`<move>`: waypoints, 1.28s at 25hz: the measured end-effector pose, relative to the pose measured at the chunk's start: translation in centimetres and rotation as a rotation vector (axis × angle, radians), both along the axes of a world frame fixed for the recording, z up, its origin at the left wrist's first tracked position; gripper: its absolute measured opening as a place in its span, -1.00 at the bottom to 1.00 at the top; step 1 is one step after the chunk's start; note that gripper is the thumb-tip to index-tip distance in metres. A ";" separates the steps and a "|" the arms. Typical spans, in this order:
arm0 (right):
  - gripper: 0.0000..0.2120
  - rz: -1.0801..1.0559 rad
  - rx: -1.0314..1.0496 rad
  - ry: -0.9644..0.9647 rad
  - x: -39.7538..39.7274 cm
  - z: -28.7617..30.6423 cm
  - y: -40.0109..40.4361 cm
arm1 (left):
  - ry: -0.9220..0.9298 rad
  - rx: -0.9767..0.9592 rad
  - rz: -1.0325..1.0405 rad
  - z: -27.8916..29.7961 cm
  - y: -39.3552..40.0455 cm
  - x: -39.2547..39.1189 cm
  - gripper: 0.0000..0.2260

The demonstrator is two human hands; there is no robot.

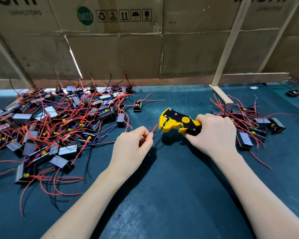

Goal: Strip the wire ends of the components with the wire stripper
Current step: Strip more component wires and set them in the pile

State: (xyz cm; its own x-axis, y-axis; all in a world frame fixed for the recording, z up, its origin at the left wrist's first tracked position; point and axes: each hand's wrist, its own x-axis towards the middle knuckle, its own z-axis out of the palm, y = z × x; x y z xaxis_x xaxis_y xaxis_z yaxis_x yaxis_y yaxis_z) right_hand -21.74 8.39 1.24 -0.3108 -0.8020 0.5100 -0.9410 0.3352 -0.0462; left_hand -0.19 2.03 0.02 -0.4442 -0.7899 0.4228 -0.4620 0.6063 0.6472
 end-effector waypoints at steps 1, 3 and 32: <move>-0.55 -0.001 0.003 -0.001 0.0 0.1 0.0 | -0.001 -0.004 -0.003 0.0 0.0 0.0 -0.75; -0.55 -0.005 0.006 -0.004 0.1 0.2 0.1 | -0.005 -0.011 -0.007 0.0 0.0 0.0 -0.75; -0.60 -0.144 -0.367 -0.342 -2.0 1.4 0.5 | -0.189 0.061 -0.191 1.7 0.1 1.6 -0.75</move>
State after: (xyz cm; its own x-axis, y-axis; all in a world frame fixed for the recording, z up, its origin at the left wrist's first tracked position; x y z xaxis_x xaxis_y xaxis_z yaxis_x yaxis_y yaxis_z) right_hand -23.70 8.88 2.60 -0.6031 -0.5265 0.5992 -0.7969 0.3643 -0.4819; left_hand 1.39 2.08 1.75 -0.6543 -0.7055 0.2723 -0.4590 0.6567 0.5984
